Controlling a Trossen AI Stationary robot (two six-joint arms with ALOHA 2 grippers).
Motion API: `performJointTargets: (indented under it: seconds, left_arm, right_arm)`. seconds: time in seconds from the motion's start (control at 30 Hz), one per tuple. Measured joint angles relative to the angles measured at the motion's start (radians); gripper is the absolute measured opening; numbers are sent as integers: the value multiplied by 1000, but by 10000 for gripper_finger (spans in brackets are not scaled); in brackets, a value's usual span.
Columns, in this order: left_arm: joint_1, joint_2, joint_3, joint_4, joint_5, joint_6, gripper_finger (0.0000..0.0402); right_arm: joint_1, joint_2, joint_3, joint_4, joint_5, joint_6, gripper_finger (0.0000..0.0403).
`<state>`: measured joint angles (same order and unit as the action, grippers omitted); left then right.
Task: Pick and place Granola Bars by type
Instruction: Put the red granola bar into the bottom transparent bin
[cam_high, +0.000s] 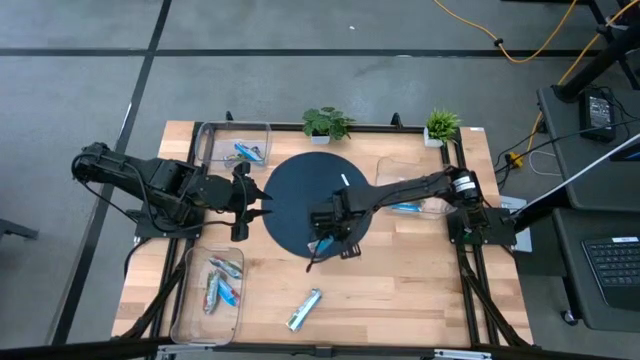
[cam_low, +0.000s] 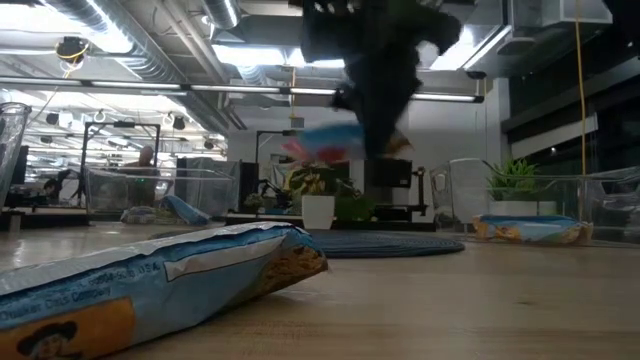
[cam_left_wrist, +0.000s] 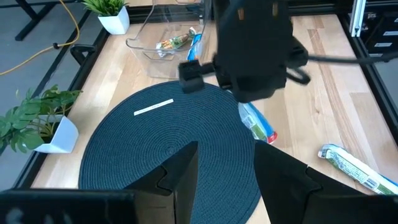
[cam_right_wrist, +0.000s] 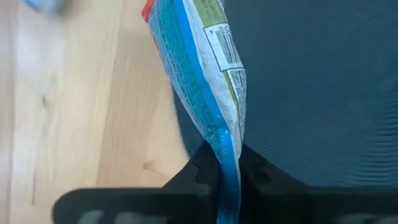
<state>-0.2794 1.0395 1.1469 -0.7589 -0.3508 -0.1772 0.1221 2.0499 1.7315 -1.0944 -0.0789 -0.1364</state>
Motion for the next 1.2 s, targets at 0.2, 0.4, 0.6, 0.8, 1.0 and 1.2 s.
performJointTargets:
  seconds: [0.2,0.4,0.6,0.8,1.0,1.2]
  left_arm:
    - [0,0,0,0,-15,0,146]
    - [0,0,0,0,-23,0,146]
    - [0,0,0,0,-13,32,146]
    - [0,0,0,17,-9,64,156]
    - [0,0,0,125,4,121,202]
    - [1,0,0,161,-63,130,260]
  right_arm:
    - [-15,0,188,-101,90,1,43]
    - [-47,0,366,-222,112,52,22]
    - [-72,0,500,-251,113,82,28]
    - [-73,-1,598,-250,137,81,47]
    - [-79,-6,624,-211,138,79,22]
    - [-83,-11,625,-200,125,75,28]
